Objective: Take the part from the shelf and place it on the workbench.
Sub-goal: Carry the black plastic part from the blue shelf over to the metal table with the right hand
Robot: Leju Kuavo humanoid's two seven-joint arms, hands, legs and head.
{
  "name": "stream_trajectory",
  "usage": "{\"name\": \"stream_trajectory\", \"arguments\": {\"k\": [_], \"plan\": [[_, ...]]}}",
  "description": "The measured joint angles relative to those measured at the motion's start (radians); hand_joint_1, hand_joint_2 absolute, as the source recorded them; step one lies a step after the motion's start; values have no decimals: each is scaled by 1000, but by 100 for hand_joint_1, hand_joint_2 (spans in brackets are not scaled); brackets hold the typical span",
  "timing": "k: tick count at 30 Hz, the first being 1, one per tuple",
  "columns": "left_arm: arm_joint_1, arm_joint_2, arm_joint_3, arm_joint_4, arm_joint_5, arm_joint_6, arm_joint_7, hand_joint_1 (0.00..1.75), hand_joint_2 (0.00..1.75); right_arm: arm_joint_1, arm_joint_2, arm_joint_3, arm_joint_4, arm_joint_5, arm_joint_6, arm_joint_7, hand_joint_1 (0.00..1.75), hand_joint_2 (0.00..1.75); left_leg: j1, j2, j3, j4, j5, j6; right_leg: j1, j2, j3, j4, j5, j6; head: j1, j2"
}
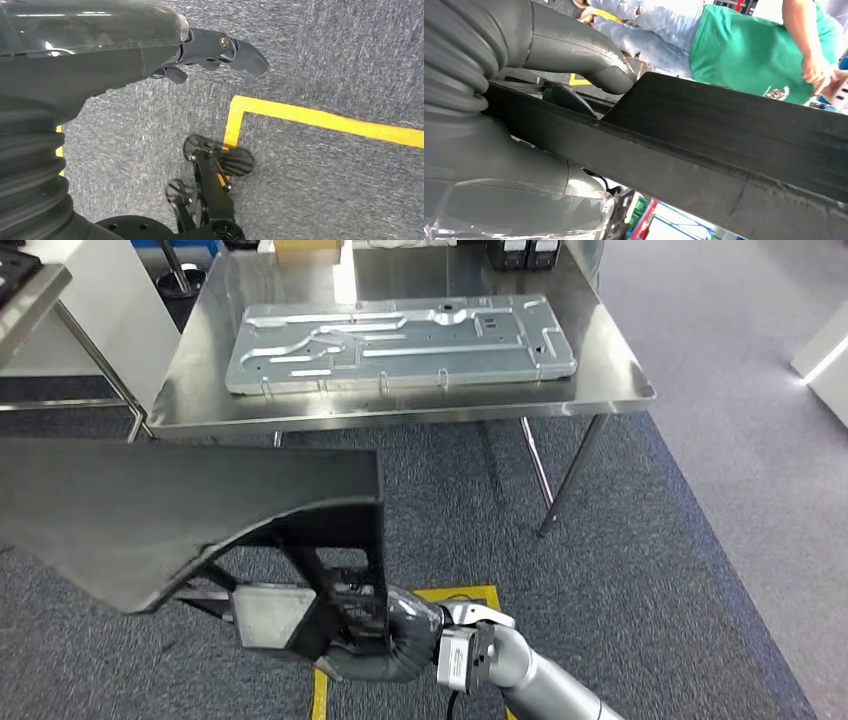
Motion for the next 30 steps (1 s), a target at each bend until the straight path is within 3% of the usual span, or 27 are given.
{"name": "stream_trajectory", "arguments": {"k": [2,3,5,7,10,11,13,15,17,18,19,21,22,23,26,27,29,30], "plan": [[1,0,0,0,0,0,0,0,175,1,0,1,4,0,0,0,175,175,1,-1,20,0,-19,-3,-4,0,-50,18,-7,5,0,0],[2,-1,0,1,0,0,0,0,175,2,0,2,6,0,0,0,175,175,2,-2,34,0,-30,-6,-6,-1,-52,-17,20,5,0,0],[2,-2,0,1,0,0,0,0,175,2,0,3,10,0,0,0,175,175,4,-3,64,1,-54,-15,-5,-2,-31,-135,120,1,0,0],[-1,-3,0,1,0,0,0,0,175,3,-1,4,15,1,-1,0,175,175,3,-5,82,-1,-75,-28,0,-3,-14,-205,179,-11,0,0],[-3,-3,-1,1,-1,1,0,0,175,2,1,5,19,3,-4,0,175,175,3,-5,86,17,-75,-50,1,0,3,-219,176,-34,0,0],[-4,-4,-1,2,-1,1,0,0,175,1,3,5,19,3,-5,0,175,175,4,-4,75,48,-69,-56,0,0,14,-225,169,-41,-1,0],[-7,-4,-1,2,-2,1,0,0,175,-2,9,5,19,4,-8,1,175,175,6,-1,14,151,-76,-65,-2,-1,39,-235,156,-51,-2,0],[-9,-4,-1,2,-3,1,0,0,175,-3,12,5,19,5,-10,3,175,175,7,0,-73,261,-125,-71,-1,-1,61,-237,138,-55,-2,0],[-7,-4,-1,3,-5,1,2,0,175,-2,13,5,19,6,-12,8,175,175,7,0,-130,291,-167,-70,0,0,87,-237,116,-56,-2,0],[-6,-4,-1,3,-6,1,2,0,175,-2,13,5,19,6,-13,11,175,175,7,1,-139,265,-157,-66,1,1,102,-237,105,-55,-3,0],[-5,-4,-1,3,-7,0,3,0,175,-2,14,5,19,6,-14,13,175,175,6,1,-137,214,-119,-61,2,2,119,-238,92,-54,-3,0],[-3,-3,-1,3,-8,-2,2,0,175,0,15,6,20,8,-15,16,175,175,2,2,-125,96,3,-47,5,3,146,-238,68,-49,-2,0],[-1,-3,-2,3,-8,-3,2,0,175,1,16,6,21,9,-17,17,175,175,-2,2,-120,58,46,-41,6,5,154,-238,57,-44,-1,0],[1,-2,-2,3,-9,-4,1,0,175,2,17,7,21,10,-17,17,175,175,-6,2,-116,38,68,-37,6,6,161,-236,50,-38,-1,0],[1,-1,-4,4,-11,-8,-2,0,175,2,22,8,18,14,-21,20,175,175,-6,0,-85,21,60,-21,4,6,169,-208,54,-20,0,0],[-1,-1,-5,4,-12,-10,-2,0,175,0,23,9,16,15,-23,21,175,175,-4,0,-72,14,57,-16,4,6,153,-176,57,-15,0,0],[-4,0,-7,4,-14,-11,-3,0,175,-2,24,9,13,15,-24,26,175,175,-2,-1,-51,6,46,-9,1,4,84,-71,38,-7,2,0],[-5,0,-8,4,-15,-11,-3,0,175,-1,24,9,12,15,-24,29,175,175,-2,-1,-42,5,37,-8,0,3,40,-18,11,-3,3,0]]}}
